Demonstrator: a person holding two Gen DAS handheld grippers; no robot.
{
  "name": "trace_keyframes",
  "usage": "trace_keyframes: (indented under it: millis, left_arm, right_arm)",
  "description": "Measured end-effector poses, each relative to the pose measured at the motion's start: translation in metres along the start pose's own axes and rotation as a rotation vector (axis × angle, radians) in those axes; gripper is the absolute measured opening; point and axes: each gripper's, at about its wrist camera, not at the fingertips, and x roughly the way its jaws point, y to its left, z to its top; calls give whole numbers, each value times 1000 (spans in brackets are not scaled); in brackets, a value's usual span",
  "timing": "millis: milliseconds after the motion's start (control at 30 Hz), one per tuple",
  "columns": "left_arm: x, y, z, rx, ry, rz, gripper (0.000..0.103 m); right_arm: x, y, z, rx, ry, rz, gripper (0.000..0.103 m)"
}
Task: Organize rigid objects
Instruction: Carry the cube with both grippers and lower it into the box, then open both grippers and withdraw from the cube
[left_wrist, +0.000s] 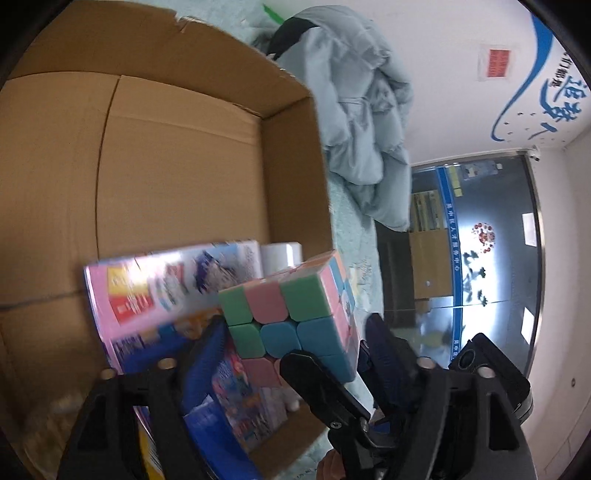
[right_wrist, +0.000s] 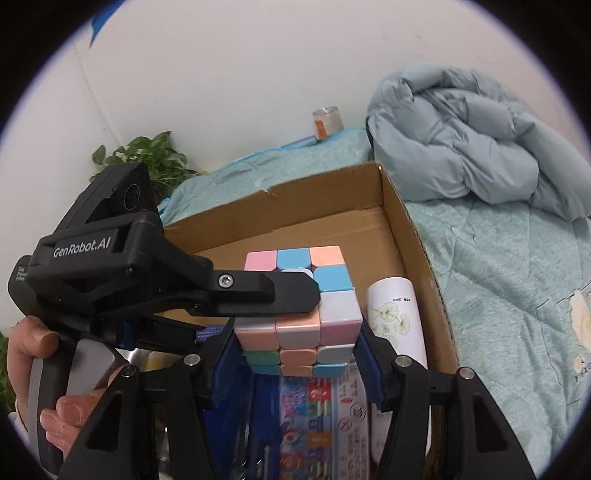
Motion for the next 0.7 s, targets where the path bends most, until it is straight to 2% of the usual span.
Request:
trace_keyframes:
  millis: [67,167,333,400,433,533,600,633,667,700]
  left_arm:
    - [2,9,11,-16,-8,40,86]
    - [-3,18,18,-28,-22,38,86]
    - [-24,13,8,39,-85,130,86]
    - [-40,4,-6,94,-145,179,86]
    - [-52,-3,-16,128,-197,212,86]
    - [-83,-21,-47,204,-325,278,86]
    - [-106,-34,-79,244,-477,390,91]
    - [-115,-39,-94,252,-542,442,95]
    - [-126,-45,-115,266,-631,517,103]
    - [-133,-49,-133,284,-702,579,102]
  right_arm:
    - [15,-4,1,8,32,-25,56]
    - [26,0,3,-33,42,-55,56]
    - [34,13,1,-85,100,-115,59]
    - [30,16,-3,-102,103,-124,60]
    - [25,18,-4,-110,91,-129,64]
    - [-3,20,-11,-129,13,-153,87]
    - [-27,20,-20,-130,-26,-143,94]
    - [-34,20,-23,-130,-29,-142,103]
    - [-43,21,-29,-130,-42,-143,103]
    - [-54,23,-37,-136,-57,-159,103]
